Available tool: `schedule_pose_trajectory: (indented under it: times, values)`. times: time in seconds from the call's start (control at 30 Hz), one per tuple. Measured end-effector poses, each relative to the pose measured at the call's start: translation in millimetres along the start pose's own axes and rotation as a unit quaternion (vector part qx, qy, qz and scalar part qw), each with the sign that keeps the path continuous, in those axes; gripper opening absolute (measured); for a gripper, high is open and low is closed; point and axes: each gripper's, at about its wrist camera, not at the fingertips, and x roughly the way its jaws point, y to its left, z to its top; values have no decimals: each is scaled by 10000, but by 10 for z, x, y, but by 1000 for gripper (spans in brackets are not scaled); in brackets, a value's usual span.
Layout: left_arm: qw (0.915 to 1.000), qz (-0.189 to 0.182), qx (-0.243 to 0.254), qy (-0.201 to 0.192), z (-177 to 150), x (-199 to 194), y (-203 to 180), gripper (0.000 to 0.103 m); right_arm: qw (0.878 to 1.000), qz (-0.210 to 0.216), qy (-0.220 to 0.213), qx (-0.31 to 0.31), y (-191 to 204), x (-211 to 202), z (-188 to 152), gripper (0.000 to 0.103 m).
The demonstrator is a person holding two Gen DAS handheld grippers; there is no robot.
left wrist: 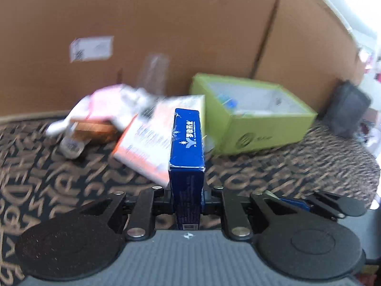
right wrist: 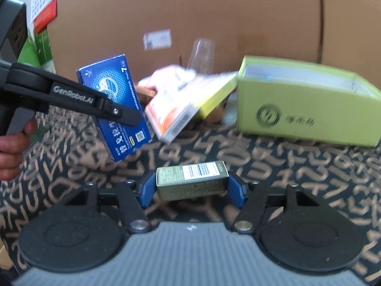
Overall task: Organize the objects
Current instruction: 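Lower the tin and blue medicine box into the shoebox and open both tools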
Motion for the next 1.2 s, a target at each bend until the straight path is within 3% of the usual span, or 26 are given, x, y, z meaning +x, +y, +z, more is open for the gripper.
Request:
schedule_pose_trajectory:
  times: [0.3, 0.43, 0.63, 0.77, 1.0, 1.13, 1.2]
  values:
    - [9941, -853, 450, -499, 760, 136, -569, 17, 9921, -850, -868, -312, -455, -411, 559, 62]
    - [9919, -1128, 438, -400, 1091, 434, -746, 17, 9839, -1400, -1029, -414, -735, -416, 796, 62]
    - [9936, -854, 716, -176, 1258, 1110, -948, 17, 9778, -1898, -880, -107, -1243, -153, 1059, 62]
    - [9941, -595, 903, 105, 1298, 1507, -1005, 17, 9795, -1893, -634, 267, -1533, 118, 1113, 62]
    - [9823, -379, 1729, 606, 1178, 1848, -1159, 17, 9837, -1706, -84, 552, -1805, 550, 1048, 62]
    - [9815, -368, 1710, 782, 1170, 1995, -1194, 17, 9844, -1664, 71, 563, -1823, 703, 985, 63]
    - [9826, -489, 1632, 740, 1160, 2007, -1188, 26, 9845, -1677, 47, 515, -1813, 734, 955, 77]
